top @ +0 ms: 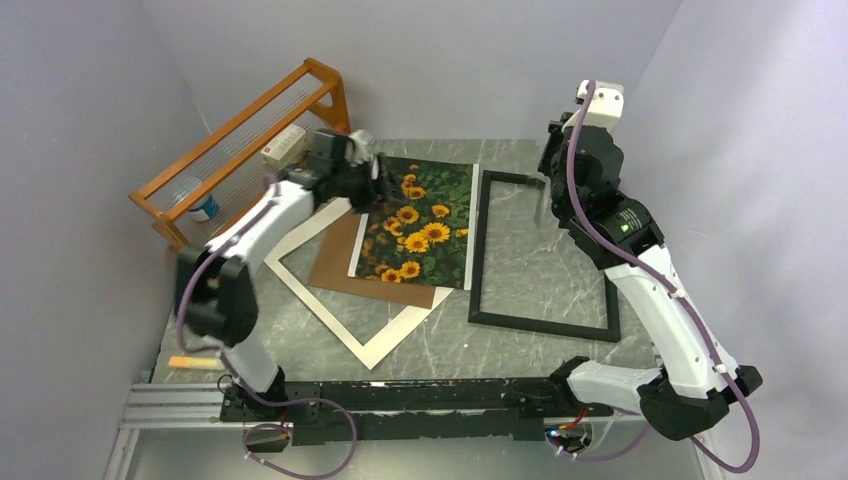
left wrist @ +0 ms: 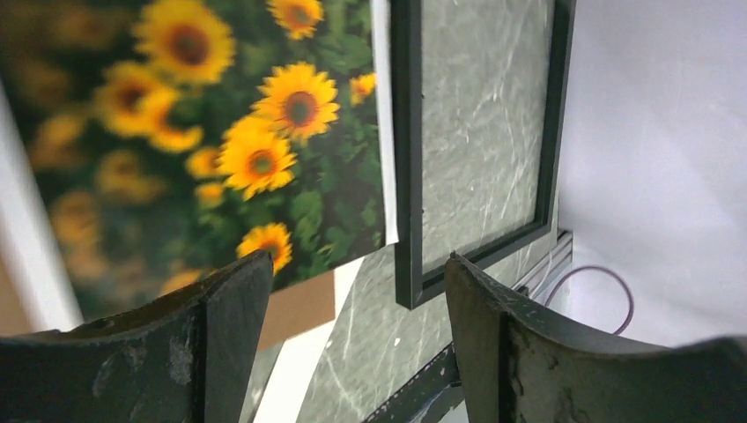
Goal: Put the photo into the frame
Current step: Move the photo frame to the center of the board.
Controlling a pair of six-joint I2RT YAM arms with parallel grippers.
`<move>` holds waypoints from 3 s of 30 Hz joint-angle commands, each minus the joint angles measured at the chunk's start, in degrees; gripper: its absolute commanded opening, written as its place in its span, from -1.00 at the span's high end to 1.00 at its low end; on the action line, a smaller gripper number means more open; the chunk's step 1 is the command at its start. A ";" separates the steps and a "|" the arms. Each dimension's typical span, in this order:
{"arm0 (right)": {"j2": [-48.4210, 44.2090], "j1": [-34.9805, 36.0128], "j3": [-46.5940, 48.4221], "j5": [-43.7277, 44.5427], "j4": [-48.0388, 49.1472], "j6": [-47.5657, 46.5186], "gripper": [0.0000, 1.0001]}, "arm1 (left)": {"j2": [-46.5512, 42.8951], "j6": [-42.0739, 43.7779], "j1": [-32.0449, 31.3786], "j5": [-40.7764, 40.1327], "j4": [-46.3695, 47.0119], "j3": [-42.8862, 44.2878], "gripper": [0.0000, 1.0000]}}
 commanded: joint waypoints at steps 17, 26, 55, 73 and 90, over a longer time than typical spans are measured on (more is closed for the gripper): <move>-6.84 -3.69 -5.95 16.59 2.05 -0.15 1.00 | 46.10 -0.37 -22.07 -7.17 5.09 38.36 -0.08; -8.86 -4.66 -8.39 14.52 -0.66 2.33 1.00 | 49.61 -1.29 -24.99 -15.91 -3.06 42.52 0.01; -10.23 -5.49 -9.62 10.02 -2.40 3.67 1.00 | 42.79 -2.11 -25.78 -14.67 -2.63 47.58 0.95; -4.23 -5.46 -3.78 -10.73 1.53 5.07 1.00 | 20.50 -2.43 -16.54 -21.29 -9.18 29.03 0.95; 4.17 -5.47 1.33 -31.90 4.39 9.53 1.00 | 11.76 3.35 -7.88 -17.45 4.46 -1.24 0.84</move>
